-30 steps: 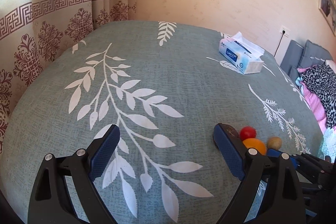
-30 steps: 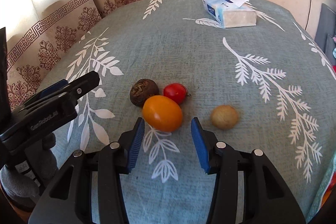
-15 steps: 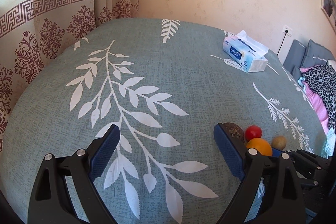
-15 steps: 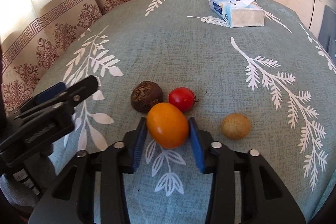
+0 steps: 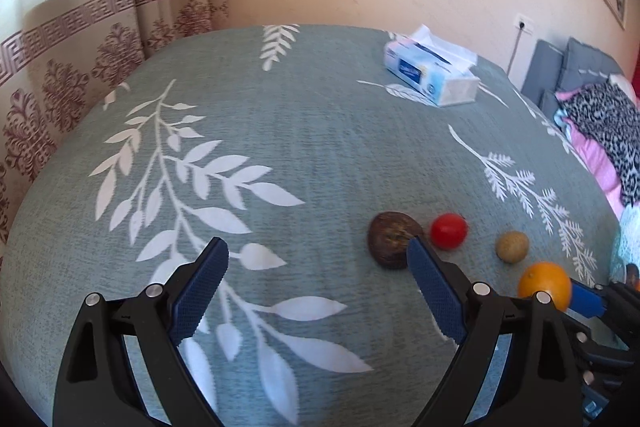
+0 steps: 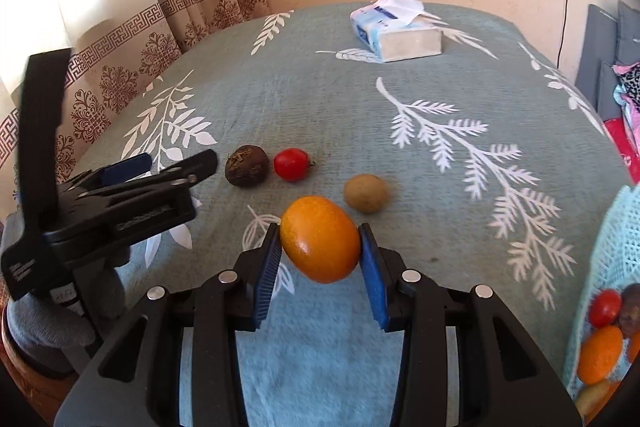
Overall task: Organize fruits
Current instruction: 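Grasp the yellow-orange orange with the right tool while the left tool grasps the dark brown fruit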
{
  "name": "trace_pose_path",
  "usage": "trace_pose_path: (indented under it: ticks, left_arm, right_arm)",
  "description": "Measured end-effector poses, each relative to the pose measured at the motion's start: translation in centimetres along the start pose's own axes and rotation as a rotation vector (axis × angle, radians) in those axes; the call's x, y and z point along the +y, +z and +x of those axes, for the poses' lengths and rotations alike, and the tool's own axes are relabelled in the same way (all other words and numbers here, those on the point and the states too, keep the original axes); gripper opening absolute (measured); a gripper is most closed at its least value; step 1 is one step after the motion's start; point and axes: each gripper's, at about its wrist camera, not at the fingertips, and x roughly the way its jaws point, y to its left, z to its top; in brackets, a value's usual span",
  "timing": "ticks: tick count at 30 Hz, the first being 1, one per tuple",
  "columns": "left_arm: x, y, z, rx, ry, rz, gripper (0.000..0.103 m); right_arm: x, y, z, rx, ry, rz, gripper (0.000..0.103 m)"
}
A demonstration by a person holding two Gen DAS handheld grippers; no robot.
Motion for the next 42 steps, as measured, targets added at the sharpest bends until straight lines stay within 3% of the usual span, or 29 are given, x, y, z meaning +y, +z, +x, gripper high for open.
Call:
trace_pose_path:
  ticks: [12,18,42]
  left_arm:
    - [-3.3,0.3,2.7,0.058,-0.051,0.108,0.067]
    - [-4.0,0.2,3.0,0.067,-0.122,0.125,0.039]
    - [-4.9,-1.2,-0.7,0.035,-0.143,0.071,0.039]
  right_arm:
    - [-1.1,-0.8,-2.1,-0.033,0.004,0.03,0.04]
    - [-1.3,-1.0,-2.8,-0.042,0.005,0.043,0.04]
    - [-6.9,-2.2,-7.5,-0.12,-0.109,0.166,0.04]
